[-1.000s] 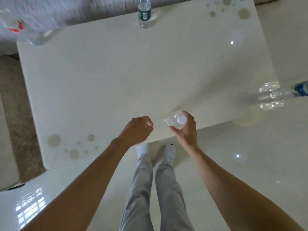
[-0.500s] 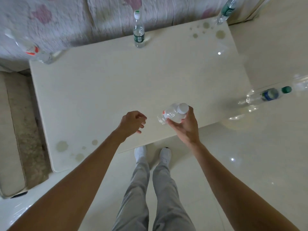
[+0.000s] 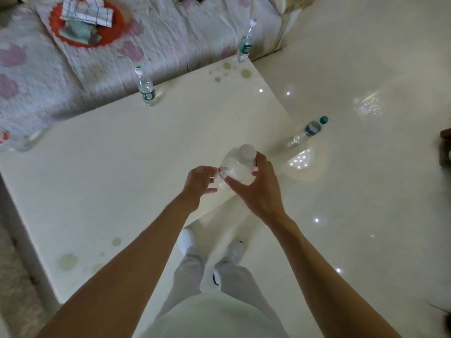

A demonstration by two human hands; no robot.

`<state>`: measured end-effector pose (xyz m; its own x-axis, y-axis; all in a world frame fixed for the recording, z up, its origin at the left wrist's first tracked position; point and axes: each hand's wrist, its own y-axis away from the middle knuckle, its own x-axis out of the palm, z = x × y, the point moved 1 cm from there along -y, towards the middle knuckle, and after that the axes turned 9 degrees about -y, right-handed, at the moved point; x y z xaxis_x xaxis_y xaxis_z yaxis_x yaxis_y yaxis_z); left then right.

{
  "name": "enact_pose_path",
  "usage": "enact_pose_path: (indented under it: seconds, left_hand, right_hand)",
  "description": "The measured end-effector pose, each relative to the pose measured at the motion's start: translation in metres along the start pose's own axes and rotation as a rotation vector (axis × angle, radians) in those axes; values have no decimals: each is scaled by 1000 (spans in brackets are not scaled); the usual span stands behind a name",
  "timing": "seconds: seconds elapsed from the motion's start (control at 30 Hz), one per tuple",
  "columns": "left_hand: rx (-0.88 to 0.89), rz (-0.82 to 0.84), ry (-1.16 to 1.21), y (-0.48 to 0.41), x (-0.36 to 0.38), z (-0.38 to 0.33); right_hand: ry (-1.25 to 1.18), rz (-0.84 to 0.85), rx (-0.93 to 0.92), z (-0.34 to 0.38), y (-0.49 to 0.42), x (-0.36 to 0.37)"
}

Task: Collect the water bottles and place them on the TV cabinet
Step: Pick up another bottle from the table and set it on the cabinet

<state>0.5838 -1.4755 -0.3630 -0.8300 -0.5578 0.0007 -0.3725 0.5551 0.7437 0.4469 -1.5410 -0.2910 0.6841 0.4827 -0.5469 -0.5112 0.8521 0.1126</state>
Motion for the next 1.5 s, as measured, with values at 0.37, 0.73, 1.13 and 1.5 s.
enact_pose_path:
  seconds: [0.37,0.73,1.13,1.5]
  left_hand:
    - [93,172,-203,51,122,19]
    - [141,399,-365,151,347,82]
    - [135,683,-626,252,536,161]
    - [138,884,-784,274,655,197]
  right_hand:
    - [-97,-270,122,-57,73,-111]
    - [-172,-636,213,-157,211,-293]
    - [-221,-946,422,-246,372,-431]
    - [-232,-1119,549,-308,433,-503]
